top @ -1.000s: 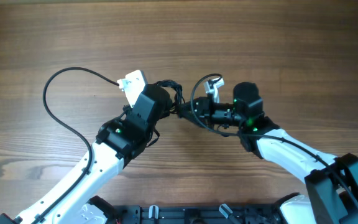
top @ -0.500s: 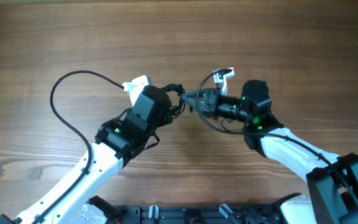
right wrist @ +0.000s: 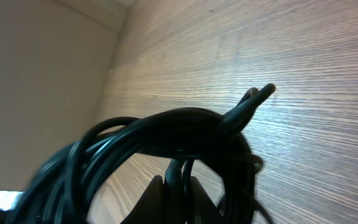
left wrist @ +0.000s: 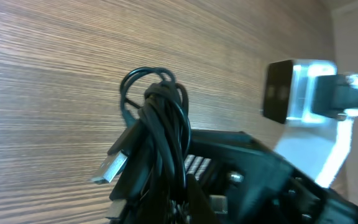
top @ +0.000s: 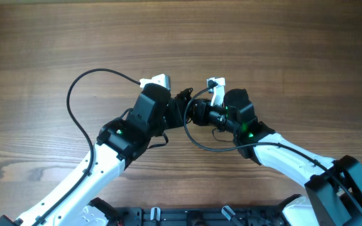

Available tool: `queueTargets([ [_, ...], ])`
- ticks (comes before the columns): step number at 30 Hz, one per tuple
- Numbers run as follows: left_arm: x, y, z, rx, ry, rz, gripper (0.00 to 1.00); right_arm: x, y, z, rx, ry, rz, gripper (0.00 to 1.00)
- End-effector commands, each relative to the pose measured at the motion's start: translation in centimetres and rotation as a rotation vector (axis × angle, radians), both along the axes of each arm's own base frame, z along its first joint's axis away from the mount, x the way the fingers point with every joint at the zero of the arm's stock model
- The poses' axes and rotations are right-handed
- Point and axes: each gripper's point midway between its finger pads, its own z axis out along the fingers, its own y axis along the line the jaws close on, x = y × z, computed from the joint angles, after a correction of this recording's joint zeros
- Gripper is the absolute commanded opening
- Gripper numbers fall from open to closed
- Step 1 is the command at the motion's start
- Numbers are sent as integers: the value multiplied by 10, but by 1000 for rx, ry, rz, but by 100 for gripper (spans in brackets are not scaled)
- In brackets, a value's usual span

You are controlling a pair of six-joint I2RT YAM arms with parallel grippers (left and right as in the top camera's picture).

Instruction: Untangle cables

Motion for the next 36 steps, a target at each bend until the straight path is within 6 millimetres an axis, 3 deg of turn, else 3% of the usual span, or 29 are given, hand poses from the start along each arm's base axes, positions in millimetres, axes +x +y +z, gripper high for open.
queueTargets([
  [1,-10,-29,20,-116,-29,-143,4,4,0,2,-29,-39,-9,6],
  [4,-6,-22,18,-108,-21,-121,4,8,-9,3,-20,-25,-18,38],
  [5,-3,-17,17,-105,-16,-103,4,7,-12,11,13,-23,12,42],
  [6,5,-5,15,-104,-8,-61,4,5,-16,21,51,-26,46,53],
  [8,22,19,15,-136,20,56,4,3,-31,36,98,-17,79,88],
  [11,38,45,15,-168,41,161,4,8,-57,31,36,-35,48,99],
  [13,40,51,17,-195,53,158,4,1,-60,27,13,-53,102,100],
  [15,34,44,20,-187,19,35,4,-6,-56,29,8,-102,172,100],
  [21,-9,9,35,-217,-107,-443,4,-9,-53,34,-83,-339,290,98],
  [23,-18,11,27,-173,-113,-498,4,-11,-51,37,-109,-427,338,96],
  [25,-27,14,18,-138,-94,-537,4,-27,-43,47,-53,-500,447,94],
  [29,-34,7,26,-189,-112,-593,4,-49,-37,52,22,-530,573,84],
  [33,-39,0,36,-246,-133,-638,4,-53,-36,42,27,-522,607,66],
  [35,-39,0,36,-246,-133,-637,4,-62,-31,44,64,-518,650,31],
  [36,-39,0,36,-246,-133,-638,4,-67,-28,45,77,-515,669,24],
])
